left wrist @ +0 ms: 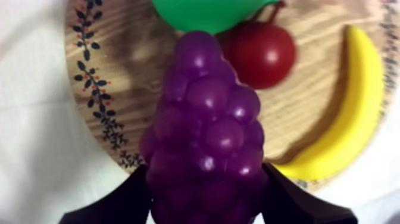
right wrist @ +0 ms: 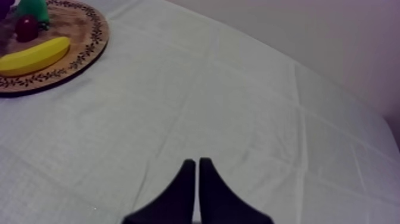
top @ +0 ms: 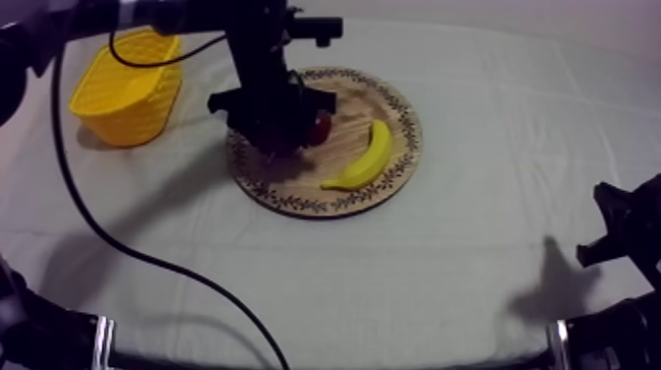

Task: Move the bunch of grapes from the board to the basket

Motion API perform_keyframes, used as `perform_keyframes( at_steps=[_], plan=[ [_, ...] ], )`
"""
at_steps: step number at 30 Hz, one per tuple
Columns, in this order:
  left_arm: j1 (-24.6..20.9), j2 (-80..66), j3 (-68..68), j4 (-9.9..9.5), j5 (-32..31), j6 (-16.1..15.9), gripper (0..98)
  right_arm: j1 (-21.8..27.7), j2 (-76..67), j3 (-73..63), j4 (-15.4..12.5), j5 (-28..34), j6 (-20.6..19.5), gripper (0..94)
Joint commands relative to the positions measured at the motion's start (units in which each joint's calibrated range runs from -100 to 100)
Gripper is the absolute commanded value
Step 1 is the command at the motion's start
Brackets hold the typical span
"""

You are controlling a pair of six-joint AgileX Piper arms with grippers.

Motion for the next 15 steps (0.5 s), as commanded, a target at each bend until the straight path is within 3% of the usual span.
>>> perform_keyframes(
  at_steps=[1, 8, 15],
  plan=[
    [0.1, -4.9, -0.2, -0.15, 0.6, -0.7, 48.5, 0.0, 0.0, 0.0, 0.0, 0.0, 0.0, 0.3],
    [-0.6, -14.5, -2.0, -1.96, 5.4, -2.3, 48.4, 0.0, 0.0, 0.0, 0.0, 0.0, 0.0, 0.3],
    [-5.0, -19.1, -2.0, -4.15, 9.0, -4.6, 48.9, 0.0, 0.0, 0.0, 0.0, 0.0, 0.0, 0.3]
  ],
)
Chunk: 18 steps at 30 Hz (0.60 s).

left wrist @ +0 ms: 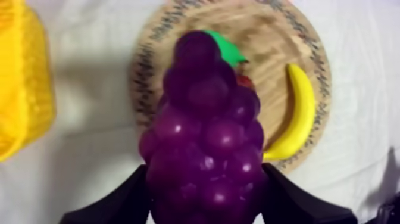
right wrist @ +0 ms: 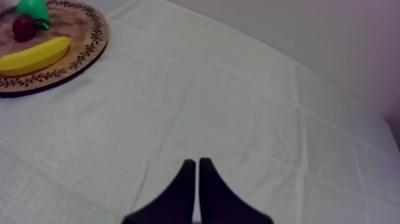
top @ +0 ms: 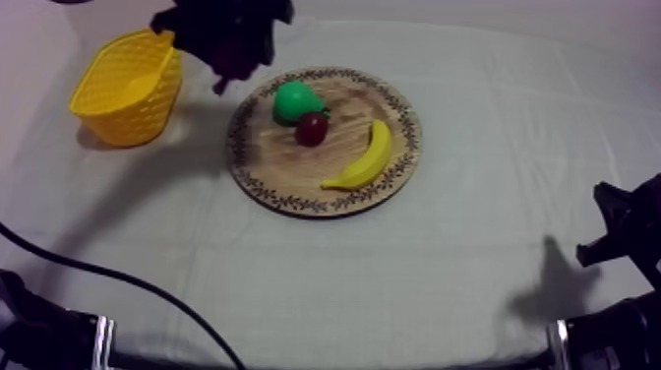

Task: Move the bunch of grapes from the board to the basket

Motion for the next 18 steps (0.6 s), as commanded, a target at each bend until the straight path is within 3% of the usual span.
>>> perform_keyframes(
  at_steps=[1, 18],
  plan=[
    [-2.4, -0.5, 0.5, -0.49, 0.2, -0.9, 49.0, 0.0, 0.0, 0.0, 0.0, 0.0, 0.0, 0.3],
    [-18.7, 2.2, -4.0, -1.67, 0.4, -7.4, 49.5, 0.0, 0.0, 0.0, 0.0, 0.0, 0.0, 0.3]
  ],
)
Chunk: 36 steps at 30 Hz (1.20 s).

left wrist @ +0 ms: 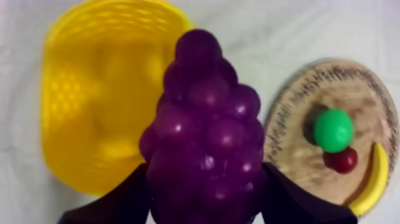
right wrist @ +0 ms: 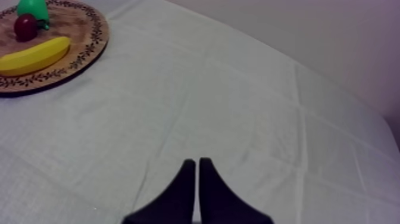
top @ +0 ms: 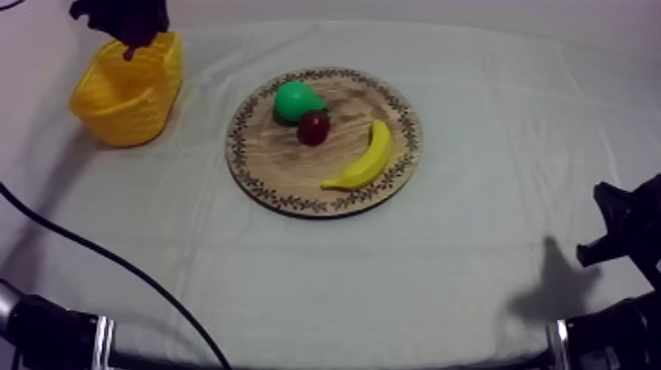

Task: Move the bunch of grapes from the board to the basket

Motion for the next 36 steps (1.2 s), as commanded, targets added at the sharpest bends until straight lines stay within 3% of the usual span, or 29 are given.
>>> perform_keyframes(
  at_steps=[1, 9, 24, 29, 36],
  plan=[
    [-2.5, 0.5, -0.7, 0.0, 0.1, -0.6, 49.6, 0.0, 0.0, 0.0, 0.0, 0.0, 0.0, 0.3],
    [-6.5, 3.6, -4.0, -0.43, 1.0, -1.8, 50.0, 0.0, 0.0, 0.0, 0.0, 0.0, 0.0, 0.3],
    [-8.2, 17.0, -6.4, 0.4, -0.9, -1.5, 53.5, 0.0, 0.0, 0.0, 0.0, 0.0, 0.0, 0.3],
    [-8.5, 21.0, -6.8, 1.14, -2.3, -1.7, 59.3, 0.0, 0.0, 0.0, 0.0, 0.0, 0.0, 0.3],
    [-9.3, 22.8, -7.0, 2.71, -3.8, -2.3, 81.8, 0.0, 0.0, 0.0, 0.0, 0.0, 0.0, 0.3]
  ],
)
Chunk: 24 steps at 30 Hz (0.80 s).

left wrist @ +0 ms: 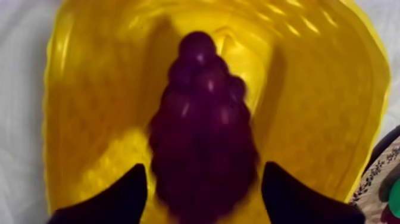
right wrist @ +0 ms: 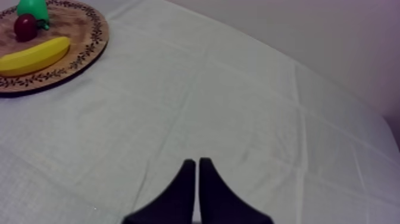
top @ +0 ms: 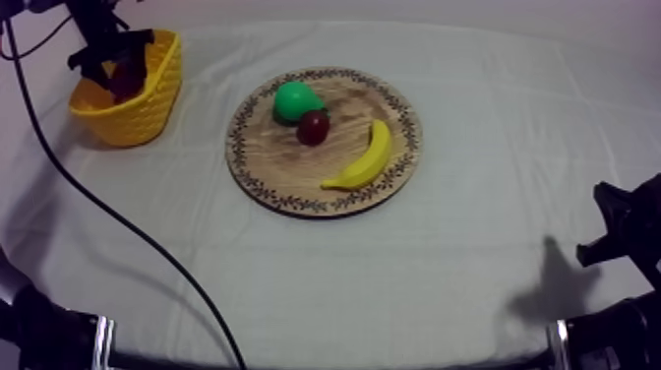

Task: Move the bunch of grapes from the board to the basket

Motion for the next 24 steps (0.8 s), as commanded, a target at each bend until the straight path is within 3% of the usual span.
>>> perform_keyframes(
  at_steps=[1, 7, 15, 20, 24],
  plan=[
    [-0.2, -0.2, 0.2, 0.18, -0.2, -0.1, 84.8, 0.0, 0.0, 0.0, 0.0, 0.0, 0.0, 0.3],
    [-1.1, -4.1, 3.6, 0.94, -2.2, -0.2, 93.9, 0.0, 0.0, 0.0, 0.0, 0.0, 0.0, 0.3],
    [-1.0, -17.7, 14.2, 1.97, -7.3, -0.1, 93.4, 0.0, 0.0, 0.0, 0.0, 0.0, 0.0, 0.3],
    [-0.6, -28.0, 23.7, 2.51, -11.6, 0.5, 85.4, 0.0, 0.0, 0.0, 0.0, 0.0, 0.0, 0.3],
    [-0.3, -36.2, 32.2, 2.76, -15.6, 0.6, 73.3, 0.0, 0.0, 0.0, 0.0, 0.0, 0.0, 0.3]
  ],
)
